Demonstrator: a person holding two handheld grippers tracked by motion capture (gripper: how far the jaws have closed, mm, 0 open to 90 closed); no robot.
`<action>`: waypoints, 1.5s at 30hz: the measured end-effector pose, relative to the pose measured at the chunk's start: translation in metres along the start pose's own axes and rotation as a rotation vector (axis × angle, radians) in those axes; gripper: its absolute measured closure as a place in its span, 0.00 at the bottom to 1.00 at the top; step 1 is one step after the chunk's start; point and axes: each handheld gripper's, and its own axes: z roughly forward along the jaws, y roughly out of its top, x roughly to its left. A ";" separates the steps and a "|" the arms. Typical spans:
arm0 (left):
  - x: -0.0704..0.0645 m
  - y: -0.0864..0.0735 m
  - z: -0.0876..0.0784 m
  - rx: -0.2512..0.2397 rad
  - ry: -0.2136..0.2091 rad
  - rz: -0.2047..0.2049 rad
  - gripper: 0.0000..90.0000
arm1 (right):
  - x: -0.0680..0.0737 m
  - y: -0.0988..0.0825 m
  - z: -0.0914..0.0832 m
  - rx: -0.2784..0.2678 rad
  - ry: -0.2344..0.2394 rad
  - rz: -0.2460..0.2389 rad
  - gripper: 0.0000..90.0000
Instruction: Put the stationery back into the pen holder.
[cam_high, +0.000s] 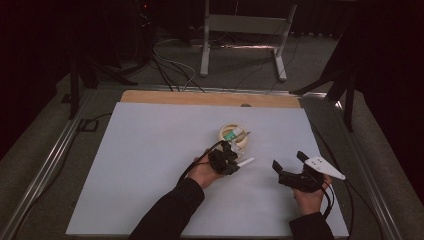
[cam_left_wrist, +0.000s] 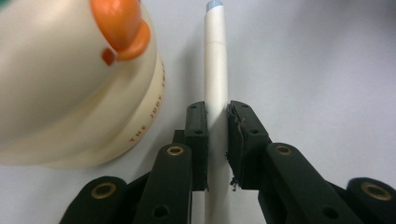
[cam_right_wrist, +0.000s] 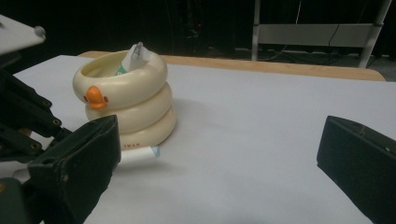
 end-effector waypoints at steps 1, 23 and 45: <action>0.001 0.000 -0.002 -0.005 -0.003 0.002 0.88 | 0.000 0.000 0.000 0.000 0.000 -0.001 0.00; 0.010 0.011 -0.056 -0.180 -0.012 -0.014 0.88 | 0.000 0.000 0.001 0.000 -0.002 -0.005 0.00; 0.026 0.038 -0.073 -0.315 0.068 0.003 0.88 | 0.000 0.000 0.000 0.000 -0.002 -0.003 0.00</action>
